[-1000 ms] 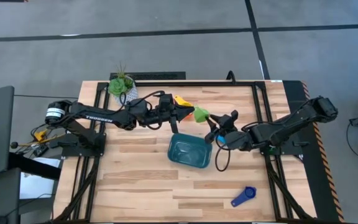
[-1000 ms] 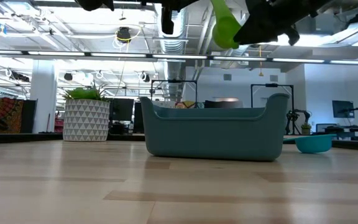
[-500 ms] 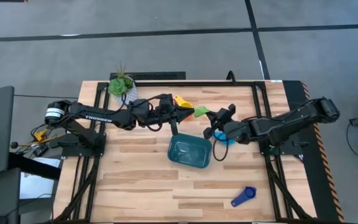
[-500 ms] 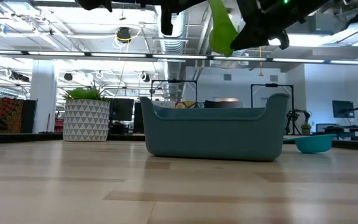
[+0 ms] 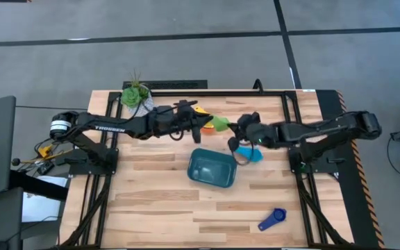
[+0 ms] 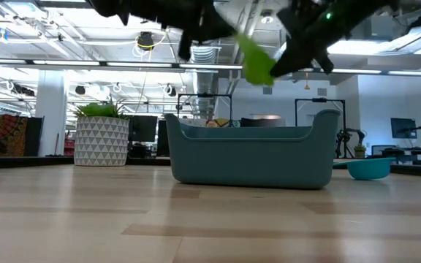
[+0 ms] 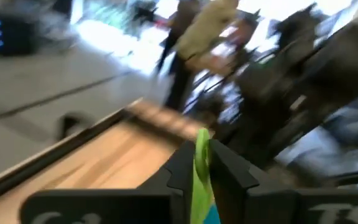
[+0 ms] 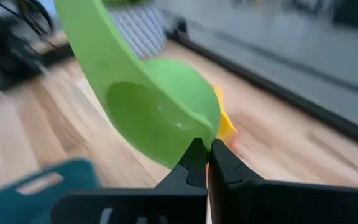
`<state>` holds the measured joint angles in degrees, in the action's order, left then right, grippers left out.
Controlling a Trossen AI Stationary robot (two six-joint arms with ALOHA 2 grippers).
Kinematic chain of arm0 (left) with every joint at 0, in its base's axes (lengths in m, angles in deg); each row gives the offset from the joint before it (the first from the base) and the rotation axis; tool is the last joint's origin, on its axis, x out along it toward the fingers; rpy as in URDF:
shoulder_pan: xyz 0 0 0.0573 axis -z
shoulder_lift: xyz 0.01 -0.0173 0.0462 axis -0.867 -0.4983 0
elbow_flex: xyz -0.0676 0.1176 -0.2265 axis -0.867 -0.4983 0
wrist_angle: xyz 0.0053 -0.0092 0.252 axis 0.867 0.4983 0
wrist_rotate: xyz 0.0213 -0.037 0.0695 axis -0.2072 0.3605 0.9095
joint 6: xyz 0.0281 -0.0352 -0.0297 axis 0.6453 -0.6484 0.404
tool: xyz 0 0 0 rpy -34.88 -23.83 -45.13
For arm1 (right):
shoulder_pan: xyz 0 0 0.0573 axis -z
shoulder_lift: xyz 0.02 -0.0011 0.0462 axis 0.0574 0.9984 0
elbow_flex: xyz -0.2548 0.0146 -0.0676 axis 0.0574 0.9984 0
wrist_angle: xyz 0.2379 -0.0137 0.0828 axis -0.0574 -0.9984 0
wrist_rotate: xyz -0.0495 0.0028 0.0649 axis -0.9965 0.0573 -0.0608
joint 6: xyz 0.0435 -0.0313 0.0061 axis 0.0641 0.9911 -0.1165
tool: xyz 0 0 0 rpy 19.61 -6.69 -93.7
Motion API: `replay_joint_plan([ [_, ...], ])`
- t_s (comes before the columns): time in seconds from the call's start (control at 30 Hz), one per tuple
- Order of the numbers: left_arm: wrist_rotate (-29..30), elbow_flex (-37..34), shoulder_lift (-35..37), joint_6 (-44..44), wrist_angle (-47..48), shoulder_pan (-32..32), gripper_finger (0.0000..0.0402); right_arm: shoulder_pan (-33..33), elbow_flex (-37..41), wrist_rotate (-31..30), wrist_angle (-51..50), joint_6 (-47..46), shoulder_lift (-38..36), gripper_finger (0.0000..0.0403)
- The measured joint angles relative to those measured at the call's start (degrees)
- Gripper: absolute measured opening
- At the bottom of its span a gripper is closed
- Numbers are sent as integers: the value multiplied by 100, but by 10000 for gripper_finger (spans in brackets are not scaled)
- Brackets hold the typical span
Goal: Nest measuring cups in basket
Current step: Stack the green measuring cup on top of the yellow measuring cup
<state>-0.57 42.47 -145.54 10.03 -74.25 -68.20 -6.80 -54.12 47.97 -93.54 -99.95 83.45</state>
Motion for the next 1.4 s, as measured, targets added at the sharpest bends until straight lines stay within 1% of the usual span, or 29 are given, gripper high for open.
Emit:
replay_joint_plan([
  [0.1, 333, -2, -13, -24, 689, -159, 56, 599, -180, 610, -674, -181, 29, 3],
  [0.27, 867, -13, -28, -56, 1773, -347, 94, 1683, -387, 2231, -667, -26, 120, 3],
  [0.33, 1123, -13, -26, -57, 2028, -388, 108, 2078, -509, 2796, -628, -18, 245, 3],
  [0.4, 1445, -16, -26, -19, 2276, -424, 119, 2434, -638, 3161, -720, 20, 433, 3],
  [0.5, 1853, -22, -27, 310, 2236, -476, 131, 2765, -872, 3565, -637, 39, 837, 3],
  [0.57, 1925, -17, -22, 439, 2213, -552, 134, 2821, -958, 3602, -524, 39, 1187, 3],
  [0.63, 1831, -17, -22, 426, 2295, -649, 134, 2821, -1062, 3716, -340, -28, 1570, 3],
  [0.73, 1708, -15, -22, 387, 2489, -727, 134, 2775, -1188, 3710, -49, -201, 2088, 3],
  [0.8, 1694, -15, -22, 353, 2729, -744, 135, 2747, -1237, 3590, 155, -384, 2395, 3],
  [0.87, 1739, -15, -22, 347, 2941, -744, 135, 2749, -1245, 3342, 274, -626, 2592, 4],
  [1.07, 1916, -15, -20, 295, 3261, -729, 135, 2604, -1253, 2448, 250, -1279, 2752, 5],
  [1.2, 1935, -15, -17, 306, 3261, -724, 135, 2404, -1253, 2300, 296, -1703, 2750, 11],
  [1.3, 1932, -15, -17, 304, 3261, -724, 135, 2261, -1253, 2275, 252, -1923, 2750, 27],
  [1.4, 1932, -15, -17, 304, 3273, -704, 135, 2146, -1253, 2066, 140, -2118, 2750, 43],
])
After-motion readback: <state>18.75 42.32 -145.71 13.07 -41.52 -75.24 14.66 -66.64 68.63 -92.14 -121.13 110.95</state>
